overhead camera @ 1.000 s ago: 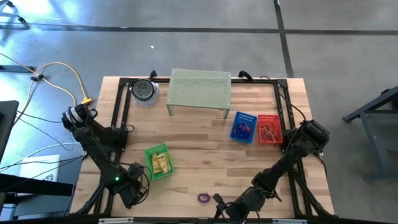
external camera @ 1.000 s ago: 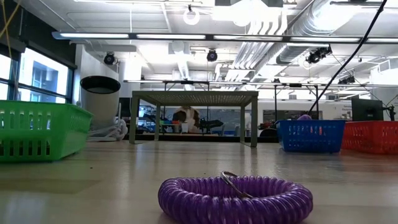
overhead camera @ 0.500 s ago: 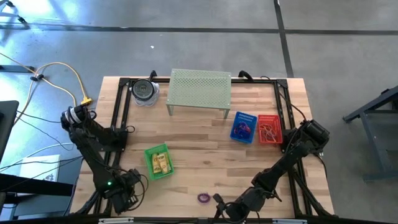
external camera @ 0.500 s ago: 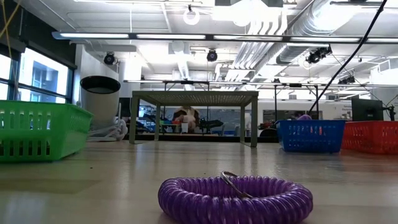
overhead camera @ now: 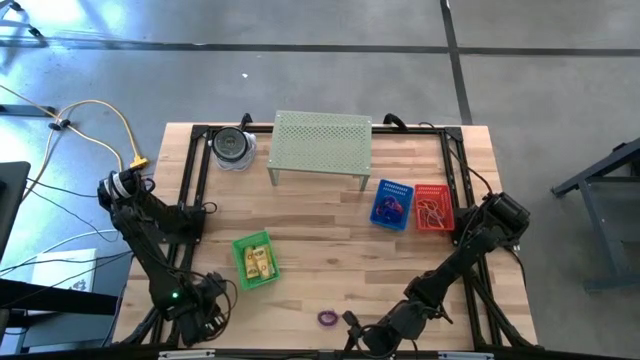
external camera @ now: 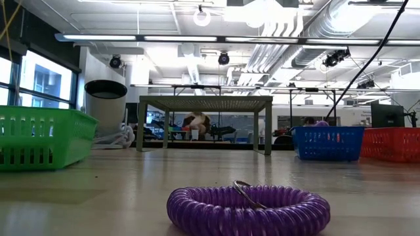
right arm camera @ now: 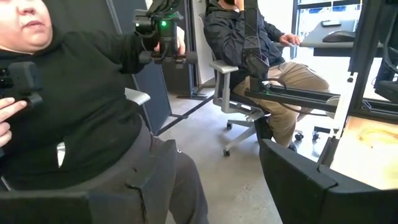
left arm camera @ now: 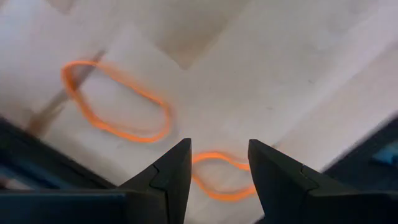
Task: Pick & Place Office Desk Supplies
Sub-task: Put the orange rubber band into the red bin
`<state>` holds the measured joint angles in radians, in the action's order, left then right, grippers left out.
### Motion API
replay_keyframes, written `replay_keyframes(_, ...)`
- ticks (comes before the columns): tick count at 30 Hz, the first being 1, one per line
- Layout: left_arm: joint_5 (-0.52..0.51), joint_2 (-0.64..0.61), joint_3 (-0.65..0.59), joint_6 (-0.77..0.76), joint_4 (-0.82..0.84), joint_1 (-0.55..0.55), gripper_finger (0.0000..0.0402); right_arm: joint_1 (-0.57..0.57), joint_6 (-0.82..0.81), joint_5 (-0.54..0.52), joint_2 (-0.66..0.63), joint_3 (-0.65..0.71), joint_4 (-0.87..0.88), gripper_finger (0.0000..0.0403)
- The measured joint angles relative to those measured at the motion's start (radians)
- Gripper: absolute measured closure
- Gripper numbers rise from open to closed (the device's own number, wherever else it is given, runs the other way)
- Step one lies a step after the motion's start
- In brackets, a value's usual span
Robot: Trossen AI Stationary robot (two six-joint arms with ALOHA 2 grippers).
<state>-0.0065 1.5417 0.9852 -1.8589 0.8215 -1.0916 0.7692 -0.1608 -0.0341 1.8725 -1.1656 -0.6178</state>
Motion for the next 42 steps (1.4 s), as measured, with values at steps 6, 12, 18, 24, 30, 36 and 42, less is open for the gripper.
replay_keyframes(6,0.0,0.0,0.0,0.088,-0.01,-0.006,0.0249,0.0,0.0,0.0,0.0,0.0,0.0,0.0182)
replay_keyframes(12,-0.004,0.0,0.0,0.079,-0.002,0.002,0.0249,0.0,0.0,0.0,0.0,0.0,0.0,0.0182)
replay_keyframes(18,-0.003,0.026,0.0,0.15,0.036,0.006,0.0249,0.0,0.0,0.0,0.0,0.0,0.0,0.0182)
replay_keyframes(24,0.104,0.09,0.0,0.194,0.045,0.023,0.0249,0.0,0.0,-0.014,0.0,0.0,0.0,0.0182)
replay_keyframes(30,0.123,0.107,-0.001,0.251,0.074,0.031,0.0249,0.0,0.0,-0.053,0.0,0.0,-0.01,0.0182)
replay_keyframes(36,0.106,0.107,-0.001,0.259,0.112,0.038,0.0249,0.0,0.0,-0.061,0.0,0.0,-0.024,0.0182)
replay_keyframes(42,0.102,0.109,-0.001,0.324,0.109,0.037,0.0249,-0.009,0.0,-0.062,0.0,0.0,-0.023,0.0182)
